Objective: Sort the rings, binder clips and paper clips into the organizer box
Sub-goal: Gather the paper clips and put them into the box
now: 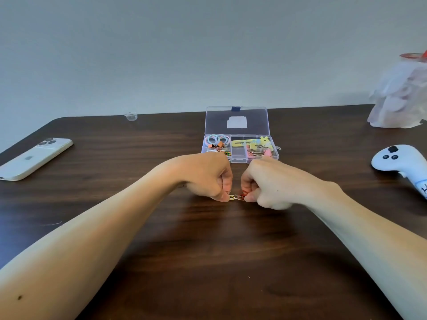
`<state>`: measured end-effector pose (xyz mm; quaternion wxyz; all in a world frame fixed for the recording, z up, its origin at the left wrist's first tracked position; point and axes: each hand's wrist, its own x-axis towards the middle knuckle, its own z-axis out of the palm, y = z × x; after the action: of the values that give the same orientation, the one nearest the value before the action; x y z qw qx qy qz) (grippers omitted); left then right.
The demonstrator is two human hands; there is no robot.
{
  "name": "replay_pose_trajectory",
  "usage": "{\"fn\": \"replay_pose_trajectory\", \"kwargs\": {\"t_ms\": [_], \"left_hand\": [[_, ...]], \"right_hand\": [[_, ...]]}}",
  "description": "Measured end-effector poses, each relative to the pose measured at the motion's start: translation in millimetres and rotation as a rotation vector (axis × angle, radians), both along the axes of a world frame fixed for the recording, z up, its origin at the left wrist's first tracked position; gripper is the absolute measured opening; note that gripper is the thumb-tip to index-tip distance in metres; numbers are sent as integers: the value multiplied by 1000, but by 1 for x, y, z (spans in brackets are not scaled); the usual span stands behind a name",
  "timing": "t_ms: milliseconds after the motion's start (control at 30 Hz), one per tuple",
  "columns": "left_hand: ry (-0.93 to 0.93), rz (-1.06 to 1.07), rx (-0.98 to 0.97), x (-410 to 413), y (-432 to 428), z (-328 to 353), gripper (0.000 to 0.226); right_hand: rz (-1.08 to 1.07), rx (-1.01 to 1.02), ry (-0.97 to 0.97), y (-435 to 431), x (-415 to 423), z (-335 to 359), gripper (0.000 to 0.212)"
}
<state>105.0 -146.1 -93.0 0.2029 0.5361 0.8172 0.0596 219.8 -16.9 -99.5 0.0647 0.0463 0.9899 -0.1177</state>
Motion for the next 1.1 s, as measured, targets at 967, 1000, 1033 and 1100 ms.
{"fn": "replay_pose_trajectory", "kwargs": {"t_ms": [967, 1000, 1033, 1100], "left_hand": [[71, 242, 301, -90, 14, 7, 18], [49, 254, 309, -91, 12, 8, 19], [33, 262, 320, -91, 11, 8, 19], [7, 269, 366, -93, 9, 9, 17]], "right_hand": [[-15, -136, 210, 39, -111, 7, 8], [-11, -146, 215, 39, -111, 7, 12], [-12, -161, 218, 40, -111, 8, 15], [-14, -197, 235, 41, -109, 8, 17]]}}
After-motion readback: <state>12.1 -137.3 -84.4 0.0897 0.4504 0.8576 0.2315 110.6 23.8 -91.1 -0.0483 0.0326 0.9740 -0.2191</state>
